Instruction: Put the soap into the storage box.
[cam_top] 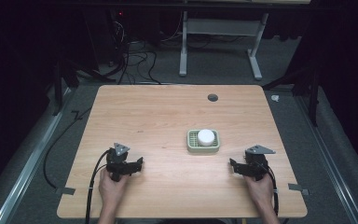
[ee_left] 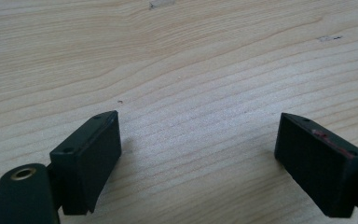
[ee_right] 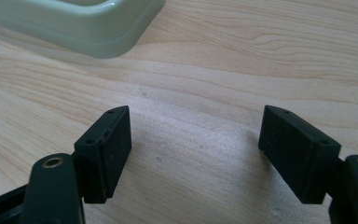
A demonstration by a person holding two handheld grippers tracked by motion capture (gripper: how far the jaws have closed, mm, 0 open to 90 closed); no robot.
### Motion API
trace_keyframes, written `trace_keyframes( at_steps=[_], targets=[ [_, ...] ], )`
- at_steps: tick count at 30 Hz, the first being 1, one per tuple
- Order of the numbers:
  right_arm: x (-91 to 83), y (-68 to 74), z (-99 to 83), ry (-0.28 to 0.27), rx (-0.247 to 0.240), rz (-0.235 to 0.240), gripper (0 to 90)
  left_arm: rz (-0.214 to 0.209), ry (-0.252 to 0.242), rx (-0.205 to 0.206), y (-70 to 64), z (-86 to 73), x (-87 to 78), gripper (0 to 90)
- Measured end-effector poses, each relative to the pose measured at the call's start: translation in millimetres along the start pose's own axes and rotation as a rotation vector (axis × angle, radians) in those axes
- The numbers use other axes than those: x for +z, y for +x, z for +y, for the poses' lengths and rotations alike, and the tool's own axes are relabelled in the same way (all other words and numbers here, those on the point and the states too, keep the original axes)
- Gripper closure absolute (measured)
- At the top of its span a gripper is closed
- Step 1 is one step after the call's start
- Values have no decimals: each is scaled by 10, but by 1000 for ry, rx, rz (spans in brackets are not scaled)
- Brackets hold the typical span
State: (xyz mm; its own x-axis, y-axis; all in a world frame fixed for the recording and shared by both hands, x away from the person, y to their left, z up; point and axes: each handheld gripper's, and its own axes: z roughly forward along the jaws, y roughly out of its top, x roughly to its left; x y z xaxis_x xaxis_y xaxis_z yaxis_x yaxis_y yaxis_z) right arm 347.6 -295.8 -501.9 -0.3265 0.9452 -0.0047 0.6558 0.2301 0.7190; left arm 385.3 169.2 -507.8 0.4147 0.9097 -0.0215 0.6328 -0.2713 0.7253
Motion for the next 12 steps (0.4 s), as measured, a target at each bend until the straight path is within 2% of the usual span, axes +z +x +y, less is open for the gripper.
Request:
trace_keyframes(
  at_steps=[12],
  targets=[
    [7,11,6,3,-9,-2,261,0,0,0,0,-1,0,150]
  ],
)
